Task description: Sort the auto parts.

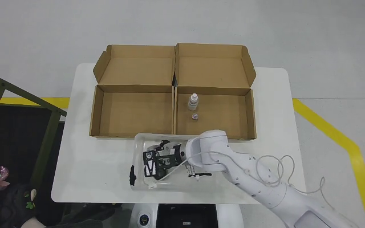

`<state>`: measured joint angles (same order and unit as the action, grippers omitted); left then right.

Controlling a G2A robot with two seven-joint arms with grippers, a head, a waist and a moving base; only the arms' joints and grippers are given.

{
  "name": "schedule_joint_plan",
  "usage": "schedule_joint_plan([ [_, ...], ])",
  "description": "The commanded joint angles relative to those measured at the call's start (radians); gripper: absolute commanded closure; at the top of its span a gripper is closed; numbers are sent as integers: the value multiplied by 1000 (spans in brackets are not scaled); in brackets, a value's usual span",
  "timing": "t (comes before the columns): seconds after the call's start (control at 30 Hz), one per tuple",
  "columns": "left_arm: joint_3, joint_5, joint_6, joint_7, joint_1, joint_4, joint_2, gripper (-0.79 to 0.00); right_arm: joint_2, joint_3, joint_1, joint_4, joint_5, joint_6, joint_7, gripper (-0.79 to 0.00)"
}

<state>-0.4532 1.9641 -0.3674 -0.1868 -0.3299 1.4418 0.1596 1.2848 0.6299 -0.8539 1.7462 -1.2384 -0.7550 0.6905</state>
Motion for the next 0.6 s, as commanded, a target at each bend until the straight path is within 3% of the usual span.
schedule_joint_plan([
  [0.0, 0, 0, 0, 0, 0, 0, 0, -785, -2, 10, -2, 17, 1, -5, -9, 0],
  [0.57, 0, 0, 0, 0, 0, 0, 0, -785, -13, 115, 8, 112, 2, -23, -181, 0],
])
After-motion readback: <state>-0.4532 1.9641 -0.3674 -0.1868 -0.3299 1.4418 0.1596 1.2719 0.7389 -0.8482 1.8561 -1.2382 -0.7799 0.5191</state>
